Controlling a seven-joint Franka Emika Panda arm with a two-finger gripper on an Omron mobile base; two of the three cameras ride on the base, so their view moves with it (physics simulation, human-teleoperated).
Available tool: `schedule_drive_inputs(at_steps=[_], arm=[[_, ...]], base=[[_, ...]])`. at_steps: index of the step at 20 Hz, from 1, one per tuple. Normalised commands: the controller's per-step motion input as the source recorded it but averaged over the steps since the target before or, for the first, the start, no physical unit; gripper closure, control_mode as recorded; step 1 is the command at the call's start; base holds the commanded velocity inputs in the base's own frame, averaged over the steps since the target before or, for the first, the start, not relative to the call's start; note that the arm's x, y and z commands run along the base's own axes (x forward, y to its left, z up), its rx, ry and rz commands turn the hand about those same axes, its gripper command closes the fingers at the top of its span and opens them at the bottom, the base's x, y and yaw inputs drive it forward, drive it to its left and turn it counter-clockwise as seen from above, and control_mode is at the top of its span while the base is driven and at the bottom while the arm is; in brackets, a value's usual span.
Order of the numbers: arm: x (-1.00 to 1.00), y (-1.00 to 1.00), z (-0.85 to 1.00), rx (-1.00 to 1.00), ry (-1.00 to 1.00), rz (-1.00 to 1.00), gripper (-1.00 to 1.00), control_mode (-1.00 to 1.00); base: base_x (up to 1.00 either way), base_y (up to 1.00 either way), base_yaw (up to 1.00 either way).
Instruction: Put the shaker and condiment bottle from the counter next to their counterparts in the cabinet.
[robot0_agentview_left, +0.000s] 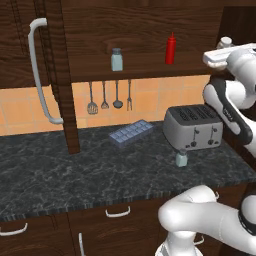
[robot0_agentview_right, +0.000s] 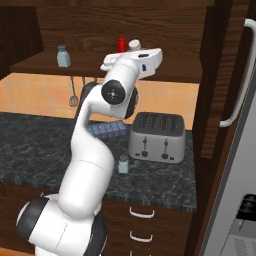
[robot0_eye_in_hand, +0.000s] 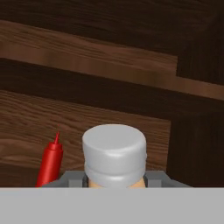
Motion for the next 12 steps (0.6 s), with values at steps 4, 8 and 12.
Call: schedule_drive_inputs(at_steps=[4, 8, 12], arm=[[-0.04, 0.12, -0.01, -0.12, 0.04, 0.02, 1.00, -1.00], [0.00, 0.12, 0.03, -0.03, 0.02, 0.00, 1.00, -1.00], [0.00, 0.19, 0.19, 0.00, 0.09, 0.00, 1.00, -1.00]], base=[[0.00, 0.00, 0.00], [0.00, 0.00, 0.00], [0.00, 0.00, 0.00]])
